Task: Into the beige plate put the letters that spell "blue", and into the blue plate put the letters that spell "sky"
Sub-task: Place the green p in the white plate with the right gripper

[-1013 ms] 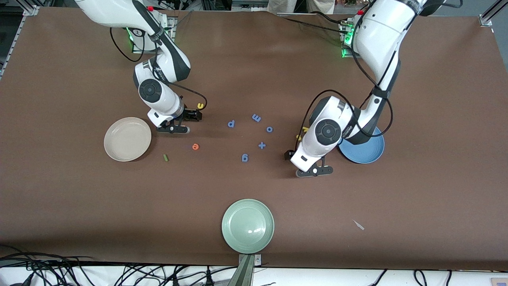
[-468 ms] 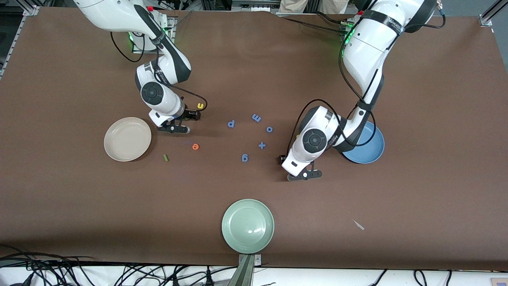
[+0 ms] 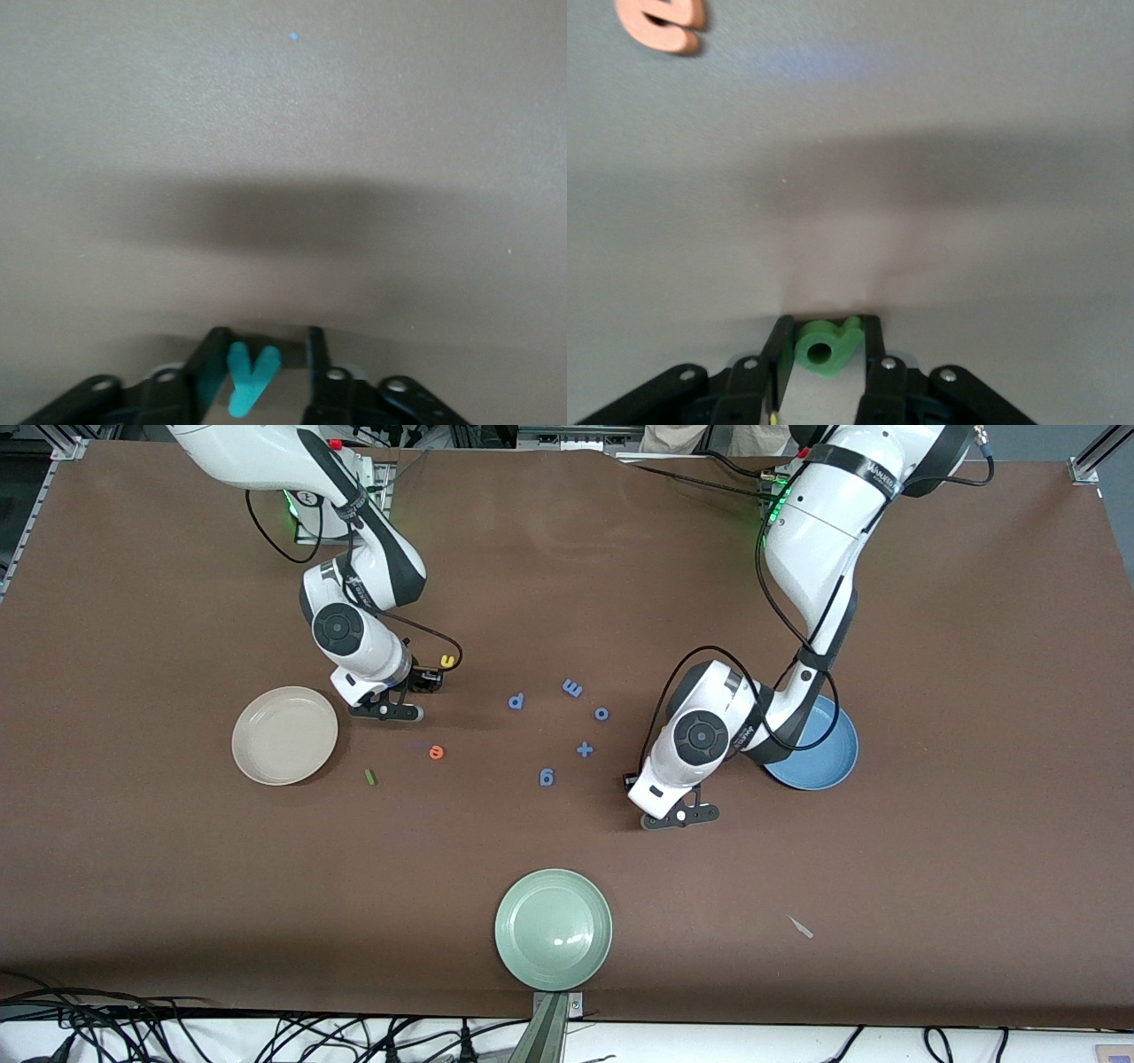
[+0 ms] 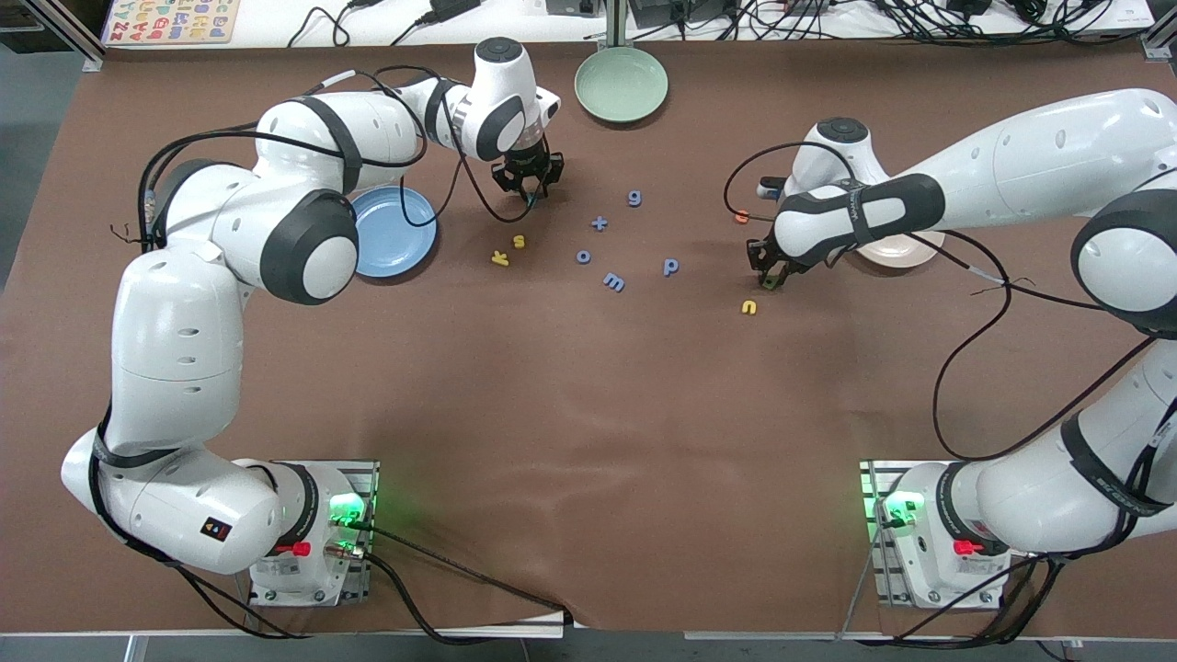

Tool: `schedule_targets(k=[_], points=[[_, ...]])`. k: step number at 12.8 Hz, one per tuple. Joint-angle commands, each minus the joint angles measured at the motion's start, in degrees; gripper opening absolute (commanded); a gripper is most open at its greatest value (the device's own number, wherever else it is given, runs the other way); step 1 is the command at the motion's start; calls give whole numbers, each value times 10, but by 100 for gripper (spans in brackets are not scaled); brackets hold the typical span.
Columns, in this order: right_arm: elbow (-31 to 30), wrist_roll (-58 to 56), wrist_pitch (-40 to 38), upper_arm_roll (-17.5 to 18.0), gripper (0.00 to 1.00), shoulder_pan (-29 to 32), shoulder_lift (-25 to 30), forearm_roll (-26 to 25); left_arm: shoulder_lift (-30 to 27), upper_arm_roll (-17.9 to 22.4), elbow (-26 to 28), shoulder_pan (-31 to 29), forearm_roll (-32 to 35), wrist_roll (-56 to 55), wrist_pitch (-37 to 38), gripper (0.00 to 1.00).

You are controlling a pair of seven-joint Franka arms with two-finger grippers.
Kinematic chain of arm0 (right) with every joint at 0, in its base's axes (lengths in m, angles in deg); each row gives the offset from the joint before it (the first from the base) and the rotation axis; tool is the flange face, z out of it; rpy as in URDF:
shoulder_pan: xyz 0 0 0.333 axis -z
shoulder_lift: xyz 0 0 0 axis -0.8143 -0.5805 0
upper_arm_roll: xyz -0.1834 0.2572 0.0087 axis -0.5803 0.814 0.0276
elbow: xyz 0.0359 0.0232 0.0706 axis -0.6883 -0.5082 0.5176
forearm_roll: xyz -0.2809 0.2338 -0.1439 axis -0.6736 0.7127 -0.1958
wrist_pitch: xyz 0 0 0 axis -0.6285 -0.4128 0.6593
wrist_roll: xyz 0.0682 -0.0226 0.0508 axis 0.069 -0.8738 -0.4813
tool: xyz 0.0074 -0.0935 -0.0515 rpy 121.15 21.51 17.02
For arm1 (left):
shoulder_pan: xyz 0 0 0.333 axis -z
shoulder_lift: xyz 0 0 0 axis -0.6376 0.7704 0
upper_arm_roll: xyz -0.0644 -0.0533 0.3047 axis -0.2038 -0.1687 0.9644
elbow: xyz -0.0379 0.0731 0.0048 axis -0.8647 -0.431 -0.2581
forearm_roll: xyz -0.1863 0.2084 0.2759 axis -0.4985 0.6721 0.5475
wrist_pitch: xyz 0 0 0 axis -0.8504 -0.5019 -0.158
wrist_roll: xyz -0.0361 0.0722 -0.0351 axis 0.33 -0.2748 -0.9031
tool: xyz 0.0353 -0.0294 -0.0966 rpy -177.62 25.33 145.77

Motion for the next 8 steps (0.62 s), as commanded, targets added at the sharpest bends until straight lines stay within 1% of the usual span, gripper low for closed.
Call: schedule_targets(k=[1, 3, 5, 7, 8], points=[[-9, -7, -21, -8, 25, 3, 18, -1, -1, 7, 4, 6, 18, -48, 9, 1], [-1, -55, -75, -38, 25, 3, 50, -1, -6, 7, 3, 3, 19, -44, 12, 0], [21, -110, -132, -71, 26, 2, 73, -1, -12, 6, -4, 1, 39, -43, 33, 0], [47, -158, -174, -108, 27, 2, 75, -8, -28, 6, -5, -1, 47, -43, 50, 0], [50, -191, -179, -129, 27, 2, 77, -11, -34, 7, -5, -2, 47, -39, 58, 0]])
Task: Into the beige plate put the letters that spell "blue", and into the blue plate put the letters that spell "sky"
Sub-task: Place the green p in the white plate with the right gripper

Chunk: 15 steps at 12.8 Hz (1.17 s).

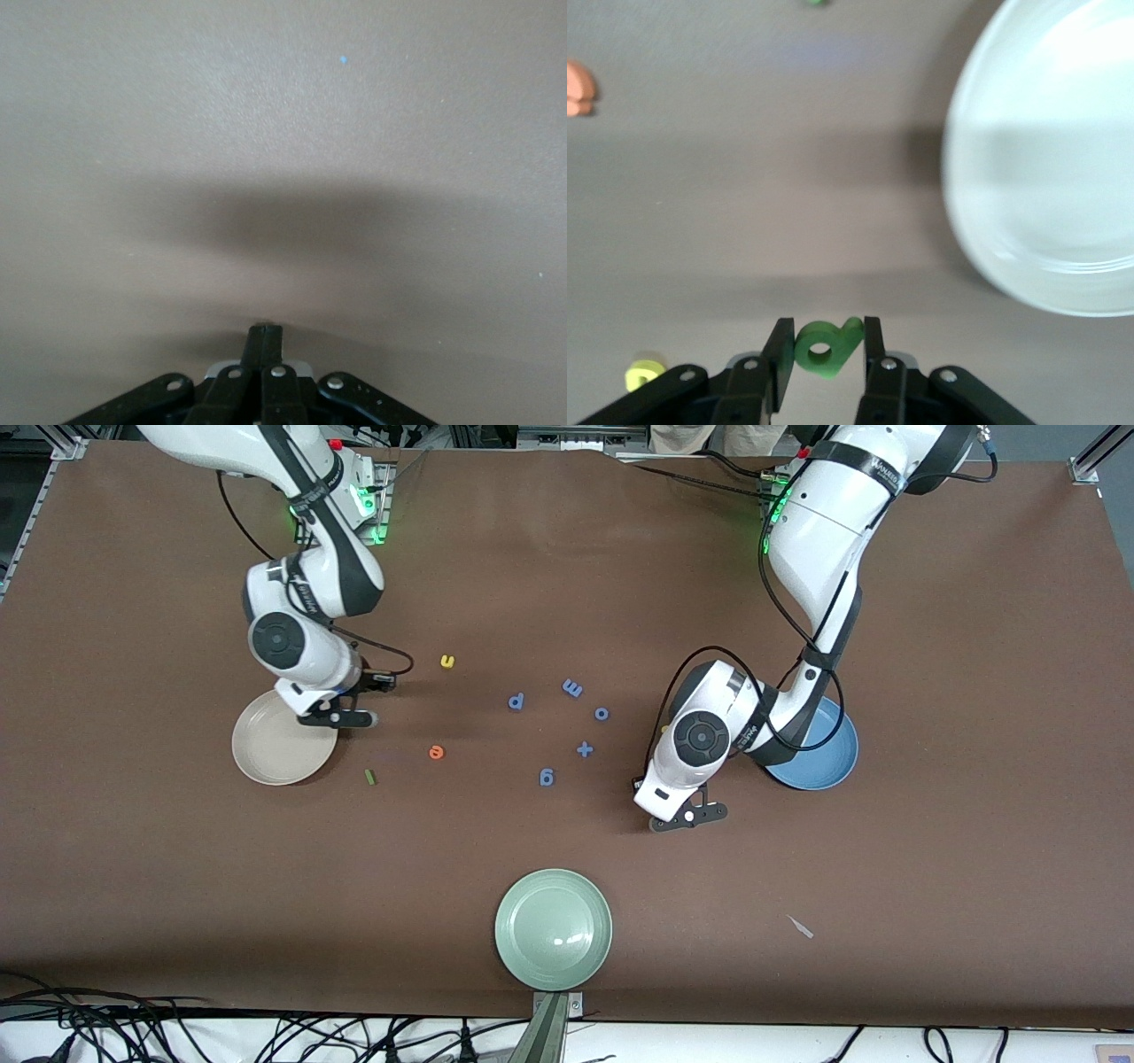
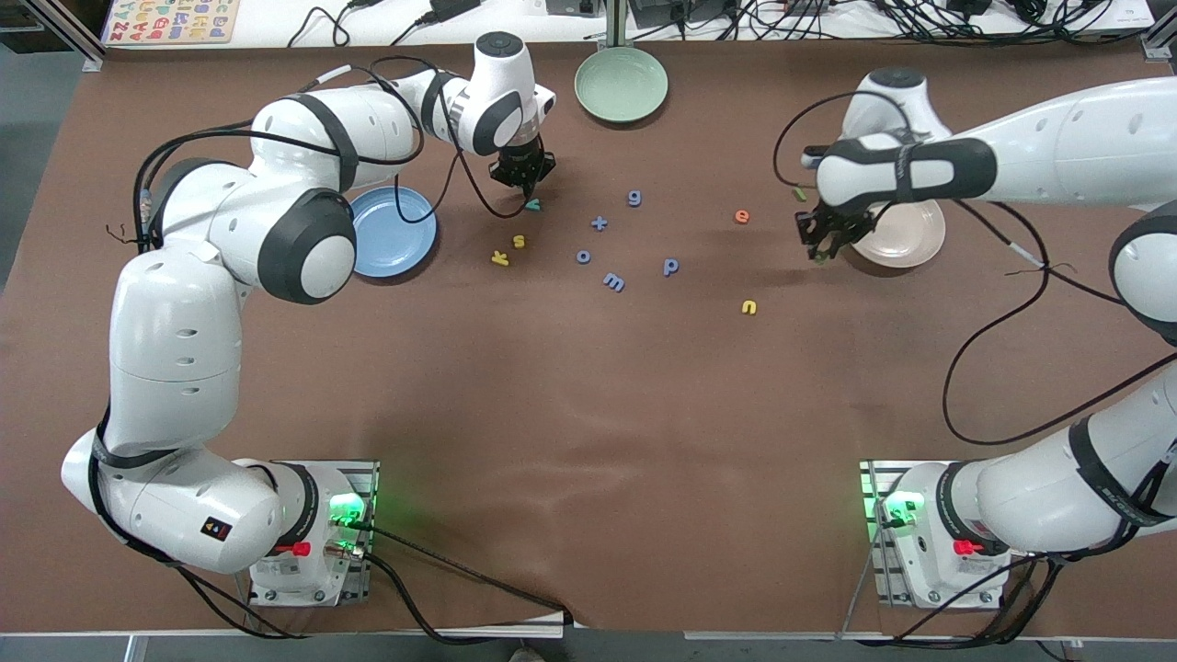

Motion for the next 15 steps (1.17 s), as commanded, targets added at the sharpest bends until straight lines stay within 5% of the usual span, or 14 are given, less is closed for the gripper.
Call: schedule_targets(k=[1, 4, 7, 9, 10, 12, 15], points=[[11, -91, -21, -58, 28, 0, 5, -22, -26, 2, 1, -7, 21, -4, 34, 0], [23, -185, -13, -111, 30, 8, -7, -42, -45, 2, 1, -20, 21, 20, 54, 0], [40, -201, -12, -119, 43, 10, -16, -41, -50, 1, 1, -28, 21, 33, 59, 0], [67, -201, -14, -119, 71, 11, -30, -38, -50, 0, 2, -27, 21, 34, 59, 0], [85, -200, -18, -118, 73, 9, -37, -37, -47, -1, 4, -19, 20, 27, 59, 5], [118, -201, -25, -109, 79, 2, -49, -34, -43, -2, 6, -9, 20, -1, 56, 98], [147, -197, -25, -50, 90, -1, -73, -34, -45, -4, 6, -2, 22, 26, 56, 100]])
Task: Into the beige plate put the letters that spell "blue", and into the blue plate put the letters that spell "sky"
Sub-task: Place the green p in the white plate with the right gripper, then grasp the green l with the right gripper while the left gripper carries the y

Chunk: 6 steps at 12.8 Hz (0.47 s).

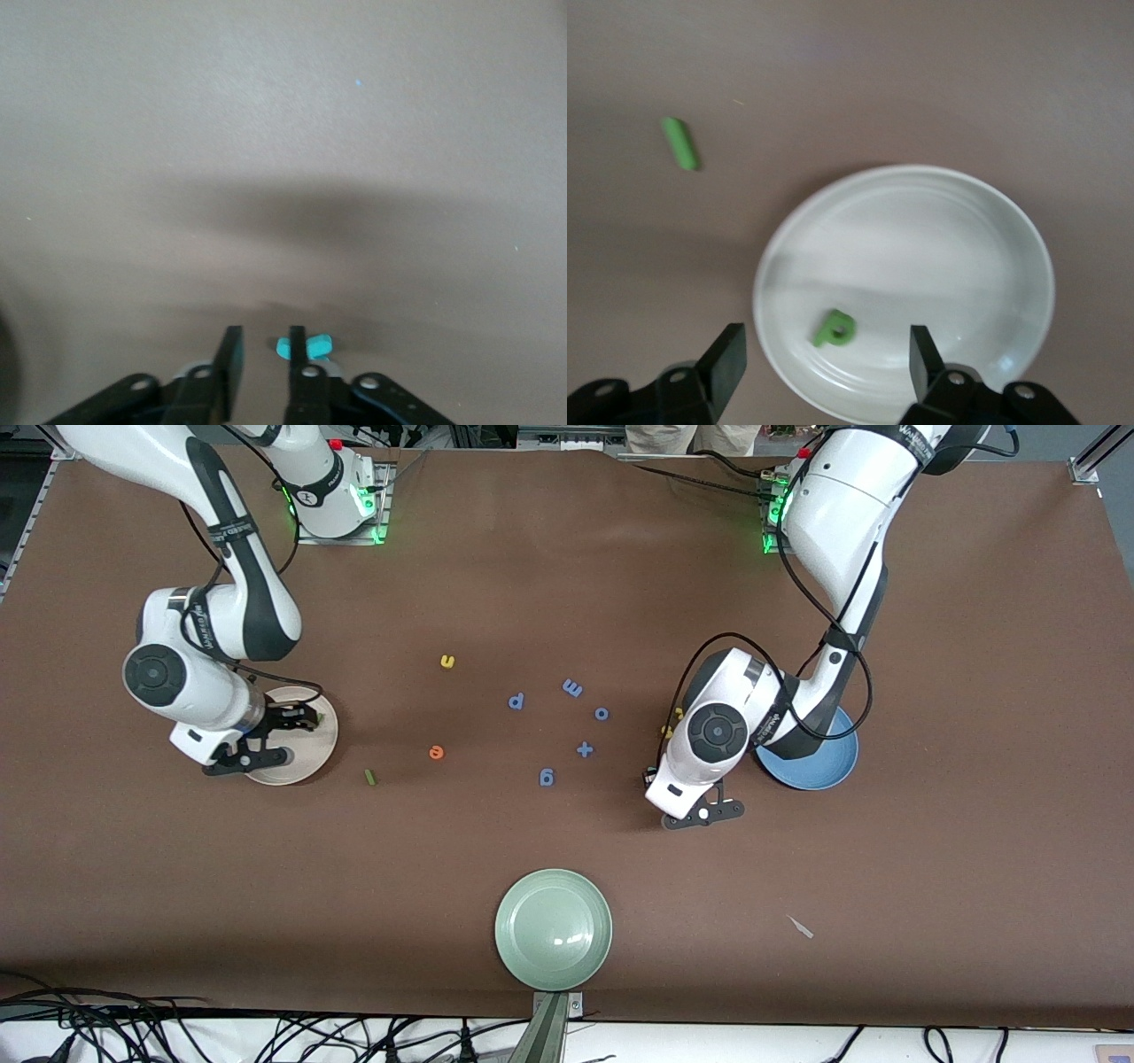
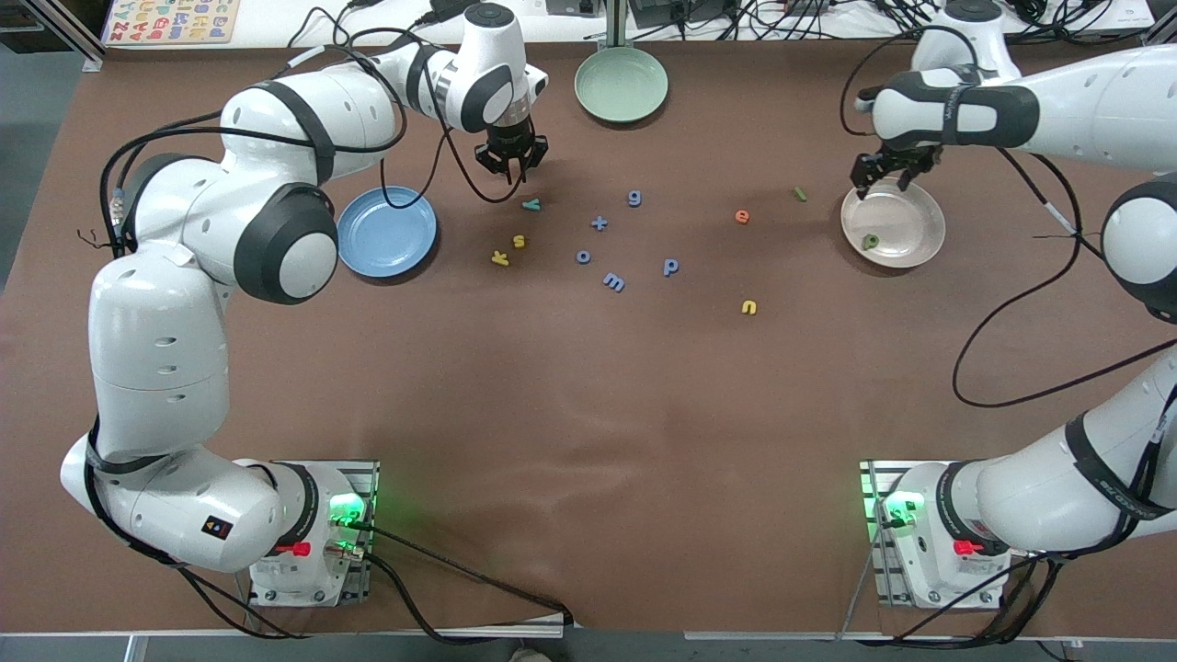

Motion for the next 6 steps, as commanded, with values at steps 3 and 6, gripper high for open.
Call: schedule_targets(k=[3, 6], points=[[46, -23, 10, 56, 92, -3, -47, -4, -10, -13, 4, 10, 20, 182, 4, 100], [85, -53, 19, 59, 92, -3, -81, -4, -9, -13, 6, 19, 20, 306, 1, 100]])
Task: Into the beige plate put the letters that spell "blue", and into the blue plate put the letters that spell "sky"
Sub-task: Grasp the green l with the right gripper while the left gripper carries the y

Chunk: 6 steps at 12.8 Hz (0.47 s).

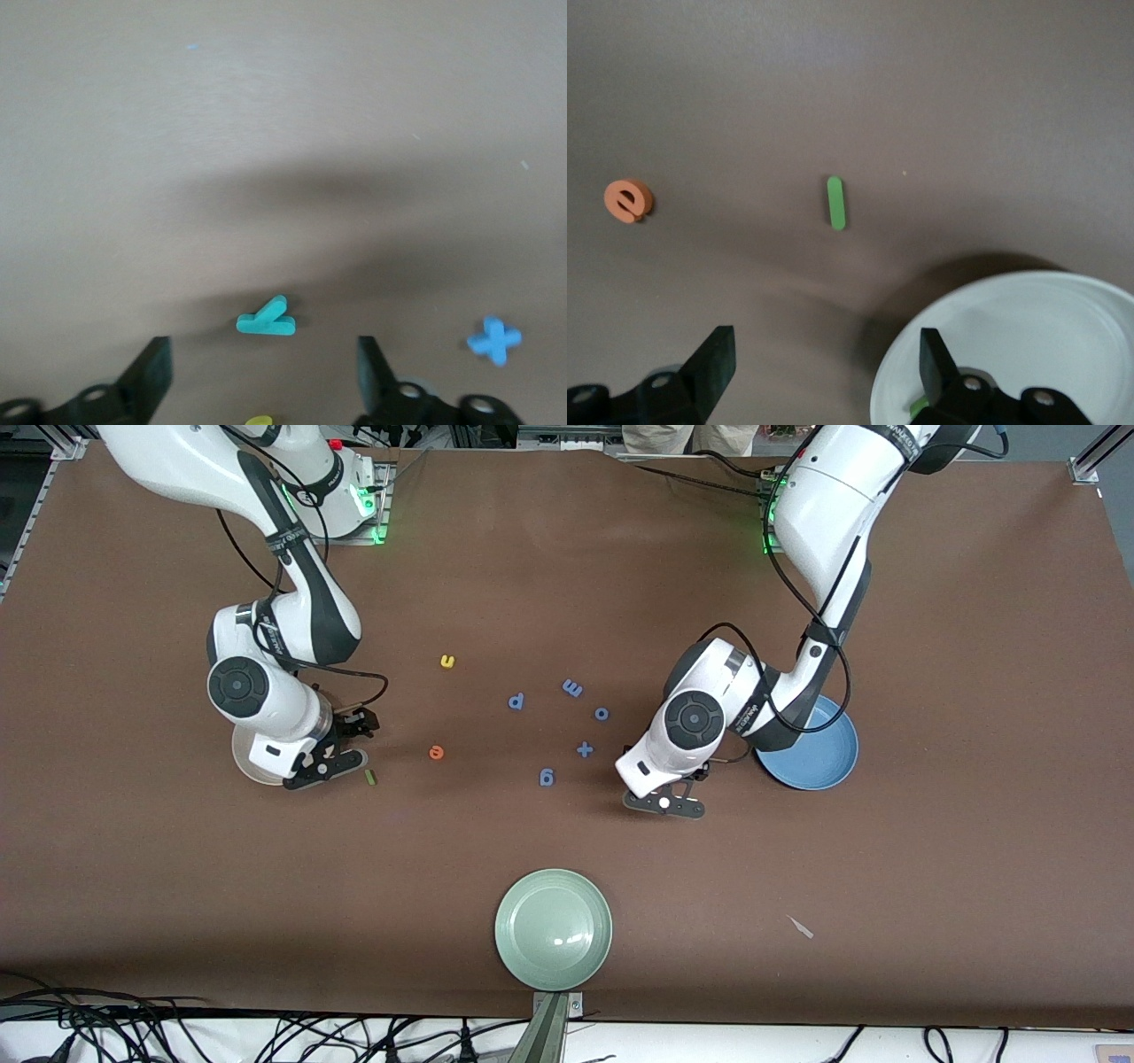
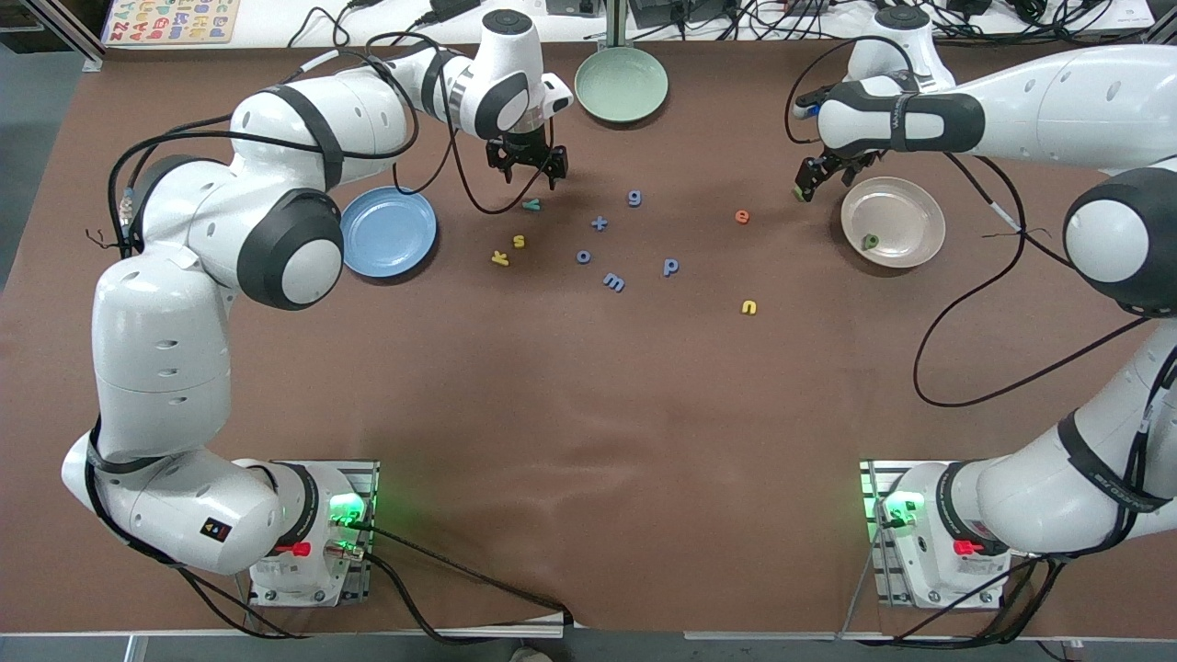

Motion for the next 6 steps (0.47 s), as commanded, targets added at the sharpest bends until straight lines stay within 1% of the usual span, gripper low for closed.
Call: schedule_targets(k=[1, 4, 6], points=[[42, -34, 16, 2, 92, 6, -38, -3, -6, -1, 8, 9, 19, 109, 1, 100], [63, -36, 44, 2, 92, 6, -71, -2, -6, -1, 24, 8, 20, 217, -12, 100], [65, -36, 68, 2, 92, 7, -87, -2, -5, -1, 43, 6, 20, 283, -49, 100]])
